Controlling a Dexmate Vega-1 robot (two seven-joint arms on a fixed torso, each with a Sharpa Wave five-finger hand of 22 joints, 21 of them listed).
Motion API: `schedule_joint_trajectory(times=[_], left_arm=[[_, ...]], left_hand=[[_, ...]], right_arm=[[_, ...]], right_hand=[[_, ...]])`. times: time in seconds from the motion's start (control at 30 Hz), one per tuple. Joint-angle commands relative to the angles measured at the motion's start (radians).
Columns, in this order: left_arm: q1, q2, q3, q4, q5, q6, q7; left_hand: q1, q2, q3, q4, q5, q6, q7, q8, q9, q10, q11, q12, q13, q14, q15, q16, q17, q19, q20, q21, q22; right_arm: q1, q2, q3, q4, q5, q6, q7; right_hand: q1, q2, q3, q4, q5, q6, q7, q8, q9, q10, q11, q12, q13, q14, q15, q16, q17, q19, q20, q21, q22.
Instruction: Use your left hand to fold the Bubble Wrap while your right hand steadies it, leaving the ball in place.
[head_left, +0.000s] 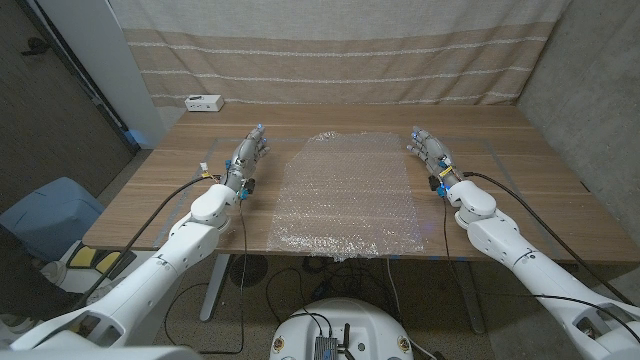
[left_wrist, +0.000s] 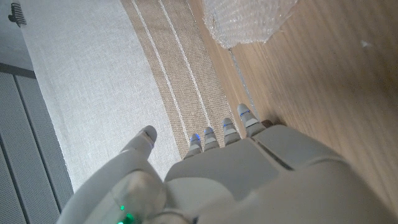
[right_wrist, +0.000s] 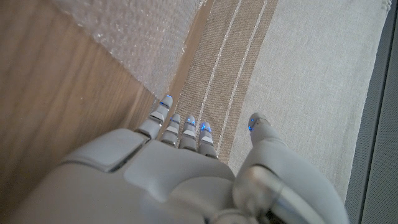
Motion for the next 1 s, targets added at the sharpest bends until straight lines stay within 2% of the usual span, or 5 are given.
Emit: schedule_joint_trajectory(times=[0.03,0.17,0.27,0.43,1.0], left_arm=[[0.049,0.093,0.027,-0.166,0.275,0.101,0.205],[0.073,0.120,0.026,-0.226,0.350,0.138,0.252],[0.095,0.140,0.024,-0.278,0.399,0.180,0.280],[0.128,0.165,0.017,-0.337,0.461,0.212,0.308],[0.238,0.227,-0.014,-0.513,0.659,0.326,0.382]], left_hand=[[0.039,0.014,0.017,-0.026,-0.003,0.021,0.011,0.012,0.005,0.024,0.004,0.007,0.003,0.014,-0.004,-0.003,0.003,0.008,0.007,0.003,0.003],[0.077,0.026,0.038,-0.061,-0.010,0.042,0.016,0.010,0.006,0.053,-0.004,0.009,0.004,0.036,-0.007,-0.002,0.002,0.044,-0.002,0.013,0.005],[0.101,0.018,0.045,-0.092,-0.017,0.061,0.022,0.004,0.007,0.100,0.000,0.015,0.006,0.119,-0.006,0.014,0.006,0.095,-0.018,0.036,0.017],[0.101,0.015,0.044,-0.097,-0.019,0.067,0.019,0.002,0.007,0.124,0.001,0.019,0.007,0.116,-0.008,0.007,0.008,0.066,-0.002,0.027,0.020],[0.101,0.013,0.043,-0.101,-0.019,0.093,0.017,0.007,0.007,0.154,-0.001,0.023,0.009,0.115,-0.013,0.001,0.009,0.052,0.002,0.023,0.023]], right_arm=[[-0.049,-0.084,-0.018,-0.136,-0.176,-0.065,-0.145],[-0.070,-0.123,-0.021,-0.190,-0.239,-0.097,-0.178],[-0.084,-0.148,-0.022,-0.230,-0.276,-0.128,-0.197],[-0.110,-0.185,-0.023,-0.297,-0.337,-0.173,-0.225],[-0.231,-0.298,0.008,-0.521,-0.507,-0.327,-0.304]], right_hand=[[0.043,0.013,0.024,-0.020,-0.009,0.042,-0.008,0.006,0.005,0.044,-0.008,0.013,0.003,0.051,-0.016,0.019,0.008,0.022,0.003,0.001,0.005],[0.052,0.014,0.029,-0.023,-0.009,0.045,-0.010,0.005,0.005,0.050,-0.007,0.014,0.003,0.058,-0.018,0.021,0.009,0.025,0.003,0.001,0.005],[0.059,0.016,0.033,-0.025,-0.009,0.048,-0.011,0.004,0.006,0.053,-0.011,0.014,0.003,0.064,-0.020,0.023,0.009,0.027,0.003,0.000,0.005],[0.067,0.018,0.038,-0.027,-0.010,0.050,-0.013,0.002,0.006,0.060,-0.012,0.015,0.004,0.069,-0.027,0.024,0.010,0.029,0.002,0.000,0.005],[0.084,0.025,0.050,-0.024,-0.011,0.059,-0.020,0.000,0.006,0.069,-0.022,0.013,0.004,0.078,-0.042,0.028,0.015,0.039,-0.006,0.000,0.005]])
